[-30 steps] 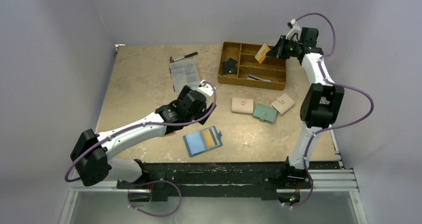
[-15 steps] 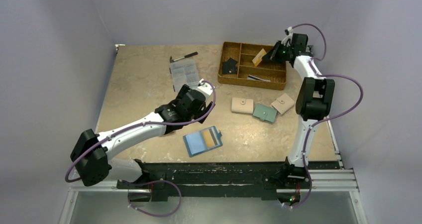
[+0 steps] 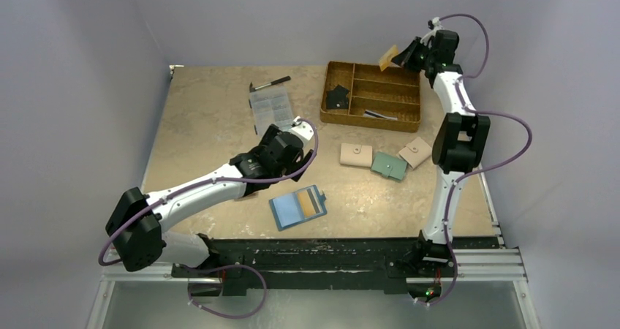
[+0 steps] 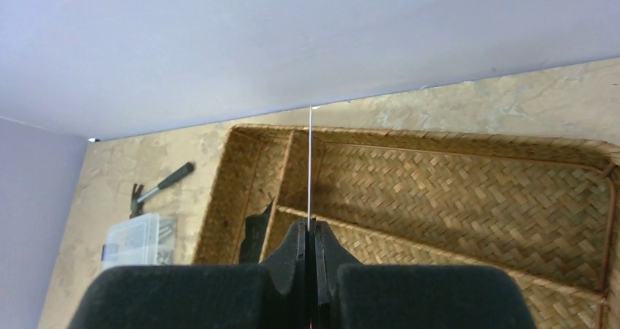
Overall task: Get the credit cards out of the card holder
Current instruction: Place the credit card in the storage box.
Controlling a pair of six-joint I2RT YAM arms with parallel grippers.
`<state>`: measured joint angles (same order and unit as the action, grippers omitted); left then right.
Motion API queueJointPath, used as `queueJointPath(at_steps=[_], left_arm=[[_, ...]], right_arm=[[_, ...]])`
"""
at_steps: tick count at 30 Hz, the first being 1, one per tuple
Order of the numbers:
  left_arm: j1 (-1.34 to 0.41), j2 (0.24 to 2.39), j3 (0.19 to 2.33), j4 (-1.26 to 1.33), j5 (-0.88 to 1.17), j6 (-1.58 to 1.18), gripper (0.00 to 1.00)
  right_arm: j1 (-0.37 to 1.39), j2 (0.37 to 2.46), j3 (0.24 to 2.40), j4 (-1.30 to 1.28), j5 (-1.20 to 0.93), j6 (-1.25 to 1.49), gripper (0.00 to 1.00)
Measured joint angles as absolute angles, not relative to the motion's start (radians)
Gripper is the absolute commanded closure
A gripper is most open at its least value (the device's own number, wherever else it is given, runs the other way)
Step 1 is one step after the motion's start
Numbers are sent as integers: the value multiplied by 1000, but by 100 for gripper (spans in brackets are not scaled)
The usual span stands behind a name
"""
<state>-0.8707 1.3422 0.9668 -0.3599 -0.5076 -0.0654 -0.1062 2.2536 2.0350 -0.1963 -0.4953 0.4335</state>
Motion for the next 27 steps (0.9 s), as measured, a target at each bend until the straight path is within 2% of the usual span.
queueJointPath(at_steps=[11, 13, 16, 18, 27], left_arm=[[-864, 1366, 966, -360, -505, -62, 2], [-863, 1368, 966, -360, -505, -62, 2], [-861, 1369, 966, -360, -503, -62, 2], [-861, 1369, 966, -360, -502, -62, 2], [-860, 1369, 966, -360, -500, -62, 2]], right_arm=[[-95, 2392, 2097, -198, -367, 401, 100], [-90, 2401, 2097, -199, -350, 391, 91], [-85, 2404, 2097, -205, -317, 372, 72], [-83, 2404, 2098, -205, -282, 356, 66], [-84, 2384, 2075, -216, -113, 253, 62]])
